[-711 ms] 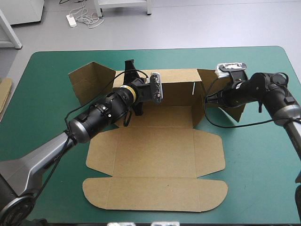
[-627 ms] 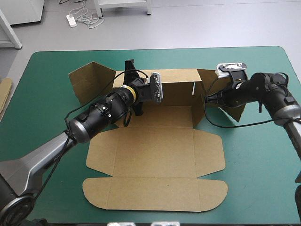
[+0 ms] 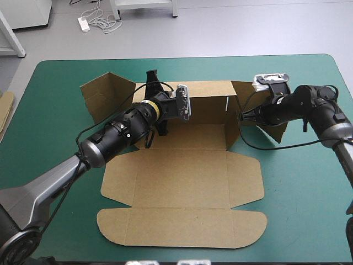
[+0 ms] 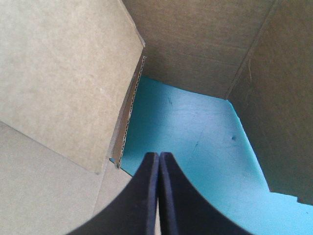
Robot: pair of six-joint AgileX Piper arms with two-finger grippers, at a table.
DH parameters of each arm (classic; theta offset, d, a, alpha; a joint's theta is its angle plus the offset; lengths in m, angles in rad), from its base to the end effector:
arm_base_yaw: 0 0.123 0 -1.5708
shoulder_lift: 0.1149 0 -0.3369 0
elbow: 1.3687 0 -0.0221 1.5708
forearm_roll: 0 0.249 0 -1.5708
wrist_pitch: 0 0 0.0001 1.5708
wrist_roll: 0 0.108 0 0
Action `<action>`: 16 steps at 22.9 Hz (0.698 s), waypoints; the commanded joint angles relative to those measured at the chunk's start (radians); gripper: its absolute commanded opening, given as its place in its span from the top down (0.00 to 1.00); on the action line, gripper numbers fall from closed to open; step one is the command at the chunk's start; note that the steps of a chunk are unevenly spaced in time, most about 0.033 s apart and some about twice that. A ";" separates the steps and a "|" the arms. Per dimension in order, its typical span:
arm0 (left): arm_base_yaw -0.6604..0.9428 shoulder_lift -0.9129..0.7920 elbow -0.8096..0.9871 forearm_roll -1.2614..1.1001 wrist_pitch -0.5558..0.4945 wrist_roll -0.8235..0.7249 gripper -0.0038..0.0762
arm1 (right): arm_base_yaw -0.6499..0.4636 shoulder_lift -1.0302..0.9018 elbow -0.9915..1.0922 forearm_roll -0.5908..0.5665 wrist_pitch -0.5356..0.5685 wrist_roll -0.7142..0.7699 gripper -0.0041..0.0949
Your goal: Fold the box
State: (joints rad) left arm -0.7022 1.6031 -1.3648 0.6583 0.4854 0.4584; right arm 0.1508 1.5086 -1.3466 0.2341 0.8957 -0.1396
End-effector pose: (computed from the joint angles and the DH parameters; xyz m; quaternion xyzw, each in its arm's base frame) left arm 0.3156 -0.2266 0.3868 0.6199 0.6039 0.2096 0.4550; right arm 0.3221 0.0687 0.3760 -0.0950 0.9450 0.1103 0.2930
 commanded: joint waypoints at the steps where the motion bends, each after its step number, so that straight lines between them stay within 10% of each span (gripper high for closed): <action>1: 0.001 -0.039 -0.016 -0.023 0.045 -0.028 0.96 | -0.003 -0.040 -0.033 0.006 -0.038 -0.005 0.98; 16: 0.001 -0.039 -0.016 -0.023 0.043 -0.028 0.96 | -0.003 0.047 -0.250 -0.006 0.078 -0.002 0.98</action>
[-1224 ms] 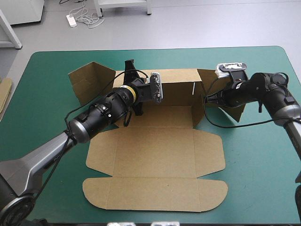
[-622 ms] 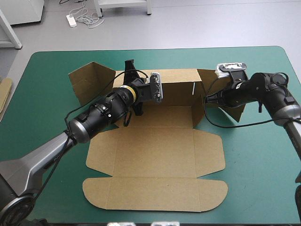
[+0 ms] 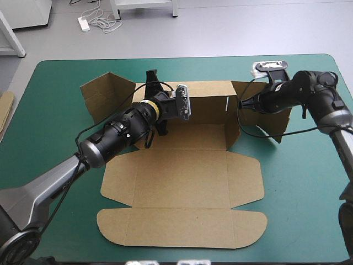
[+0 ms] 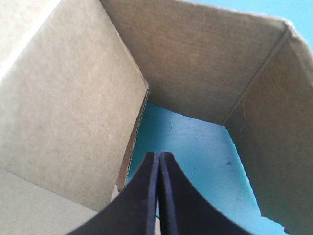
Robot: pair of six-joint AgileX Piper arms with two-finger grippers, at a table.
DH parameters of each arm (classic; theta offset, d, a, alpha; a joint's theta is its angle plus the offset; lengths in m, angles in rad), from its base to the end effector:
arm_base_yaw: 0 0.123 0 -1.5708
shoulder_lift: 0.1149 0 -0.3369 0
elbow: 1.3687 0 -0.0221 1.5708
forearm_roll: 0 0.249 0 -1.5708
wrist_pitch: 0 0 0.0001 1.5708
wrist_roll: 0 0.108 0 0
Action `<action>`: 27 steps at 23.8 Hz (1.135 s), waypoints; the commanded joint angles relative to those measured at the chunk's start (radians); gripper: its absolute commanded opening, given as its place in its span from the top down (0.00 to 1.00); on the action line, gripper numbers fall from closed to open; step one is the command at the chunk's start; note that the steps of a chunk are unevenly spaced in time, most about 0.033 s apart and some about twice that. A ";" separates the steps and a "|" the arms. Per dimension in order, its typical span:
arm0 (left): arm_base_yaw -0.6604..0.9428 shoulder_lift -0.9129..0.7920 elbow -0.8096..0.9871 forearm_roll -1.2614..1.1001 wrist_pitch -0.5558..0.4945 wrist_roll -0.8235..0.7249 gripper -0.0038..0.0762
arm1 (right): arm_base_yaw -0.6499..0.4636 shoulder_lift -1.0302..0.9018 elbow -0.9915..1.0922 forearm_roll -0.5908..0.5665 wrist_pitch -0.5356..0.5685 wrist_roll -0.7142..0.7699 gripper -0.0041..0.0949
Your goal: Fold the box
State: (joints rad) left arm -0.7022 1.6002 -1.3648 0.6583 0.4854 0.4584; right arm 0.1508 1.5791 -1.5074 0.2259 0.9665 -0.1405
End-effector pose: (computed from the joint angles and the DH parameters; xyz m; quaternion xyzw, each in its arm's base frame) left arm 0.3150 -0.2261 0.3879 0.6193 0.6036 0.2097 0.4563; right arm 0.3457 0.0727 0.3976 -0.1050 0.9410 0.1094 0.3025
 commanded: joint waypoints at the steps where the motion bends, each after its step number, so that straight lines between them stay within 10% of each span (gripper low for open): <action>1: 0.001 -0.036 -0.016 -0.023 0.047 -0.028 0.96 | -0.004 -0.023 -0.146 -0.003 0.011 0.010 0.98; 16: -0.001 -0.036 -0.016 -0.024 0.064 -0.028 0.96 | -0.105 0.336 -0.805 -0.029 0.279 0.067 0.98; 27: -0.050 -0.034 -0.016 -0.004 0.047 -0.024 0.96 | -0.122 0.558 -0.960 0.024 0.279 0.067 0.97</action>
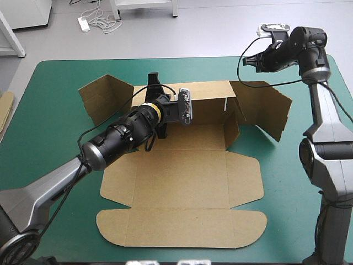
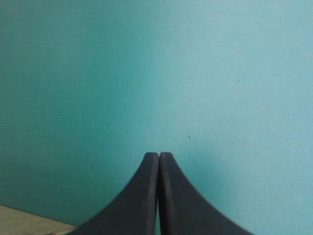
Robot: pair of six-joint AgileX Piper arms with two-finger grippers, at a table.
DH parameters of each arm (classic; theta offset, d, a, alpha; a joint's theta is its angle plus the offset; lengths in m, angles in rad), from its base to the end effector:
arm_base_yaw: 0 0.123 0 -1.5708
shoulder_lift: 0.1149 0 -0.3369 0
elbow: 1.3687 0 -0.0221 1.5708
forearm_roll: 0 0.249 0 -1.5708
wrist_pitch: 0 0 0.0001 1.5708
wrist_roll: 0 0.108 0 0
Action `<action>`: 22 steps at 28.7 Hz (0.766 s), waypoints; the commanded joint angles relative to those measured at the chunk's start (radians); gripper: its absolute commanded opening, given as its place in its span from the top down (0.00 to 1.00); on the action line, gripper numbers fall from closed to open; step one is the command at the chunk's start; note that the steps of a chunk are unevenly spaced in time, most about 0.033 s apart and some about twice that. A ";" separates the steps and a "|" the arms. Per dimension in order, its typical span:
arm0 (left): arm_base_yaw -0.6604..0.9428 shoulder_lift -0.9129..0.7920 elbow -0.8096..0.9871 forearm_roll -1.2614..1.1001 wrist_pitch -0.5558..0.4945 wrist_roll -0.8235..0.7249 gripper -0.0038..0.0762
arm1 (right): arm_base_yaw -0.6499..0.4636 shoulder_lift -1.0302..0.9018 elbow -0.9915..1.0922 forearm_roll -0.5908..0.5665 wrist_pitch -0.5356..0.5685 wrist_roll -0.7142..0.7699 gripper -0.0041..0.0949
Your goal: Fold the box
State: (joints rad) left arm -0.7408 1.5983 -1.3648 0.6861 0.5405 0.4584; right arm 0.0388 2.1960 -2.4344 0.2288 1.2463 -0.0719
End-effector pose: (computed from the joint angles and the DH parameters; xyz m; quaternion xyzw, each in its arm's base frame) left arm 0.3062 -0.2322 0.3860 0.6345 0.5974 0.2203 0.4382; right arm 0.5192 0.0434 0.3889 -0.0521 0.9400 0.1089 0.3191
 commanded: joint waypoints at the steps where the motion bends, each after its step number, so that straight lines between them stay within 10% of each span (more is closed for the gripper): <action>1: -0.011 -0.032 -0.016 -0.032 -0.008 -0.024 0.96 | -0.010 -0.059 -0.028 0.029 -0.001 -0.001 0.97; 22: -0.011 -0.032 -0.016 -0.032 -0.008 -0.026 0.96 | 0.049 -0.196 0.274 0.014 0.001 -0.075 0.96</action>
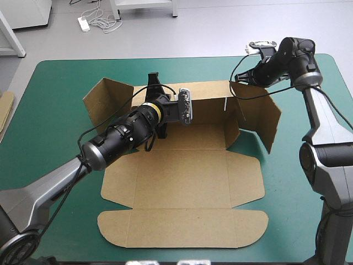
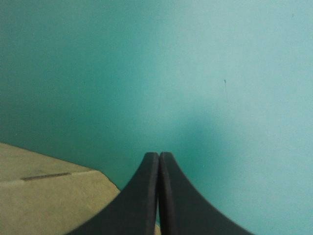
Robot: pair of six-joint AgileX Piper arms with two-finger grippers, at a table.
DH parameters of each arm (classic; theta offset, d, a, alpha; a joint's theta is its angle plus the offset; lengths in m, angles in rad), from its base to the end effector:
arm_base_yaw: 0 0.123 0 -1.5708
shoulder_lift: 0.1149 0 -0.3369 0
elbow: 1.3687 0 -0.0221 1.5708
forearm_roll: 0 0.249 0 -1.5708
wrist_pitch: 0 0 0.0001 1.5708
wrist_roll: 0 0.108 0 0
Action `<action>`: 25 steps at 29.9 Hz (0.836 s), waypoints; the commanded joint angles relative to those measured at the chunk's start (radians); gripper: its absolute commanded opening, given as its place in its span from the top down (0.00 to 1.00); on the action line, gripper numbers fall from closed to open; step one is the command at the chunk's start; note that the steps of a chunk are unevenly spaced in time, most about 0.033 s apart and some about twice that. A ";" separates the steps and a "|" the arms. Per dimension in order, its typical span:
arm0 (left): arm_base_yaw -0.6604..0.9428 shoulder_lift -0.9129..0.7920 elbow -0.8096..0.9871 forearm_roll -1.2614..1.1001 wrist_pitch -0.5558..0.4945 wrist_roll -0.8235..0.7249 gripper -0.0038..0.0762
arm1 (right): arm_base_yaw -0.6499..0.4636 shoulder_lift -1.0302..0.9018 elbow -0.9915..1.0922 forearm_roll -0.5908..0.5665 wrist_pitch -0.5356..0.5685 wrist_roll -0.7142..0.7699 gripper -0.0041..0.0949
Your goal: Fold the box
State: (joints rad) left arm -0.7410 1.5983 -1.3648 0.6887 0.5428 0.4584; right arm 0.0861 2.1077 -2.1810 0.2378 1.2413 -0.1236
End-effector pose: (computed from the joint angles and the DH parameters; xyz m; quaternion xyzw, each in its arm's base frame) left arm 0.3062 -0.2320 0.3859 0.6349 0.5972 0.2217 0.4372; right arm 0.4930 0.0667 0.3599 -0.0909 0.9590 0.1137 0.2430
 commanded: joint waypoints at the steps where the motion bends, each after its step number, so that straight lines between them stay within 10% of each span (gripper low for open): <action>1: -0.011 -0.032 -0.016 -0.034 -0.011 -0.028 0.96 | 0.002 -0.125 0.055 0.005 0.006 -0.029 0.96; 25: -0.011 -0.032 -0.016 -0.036 0.015 -0.035 0.96 | 0.002 -0.470 0.640 0.279 -0.333 -0.338 0.96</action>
State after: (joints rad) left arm -0.7419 1.5983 -1.3648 0.6887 0.5488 0.4553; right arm 0.0861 1.7276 -1.5820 0.4474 0.9895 -0.4002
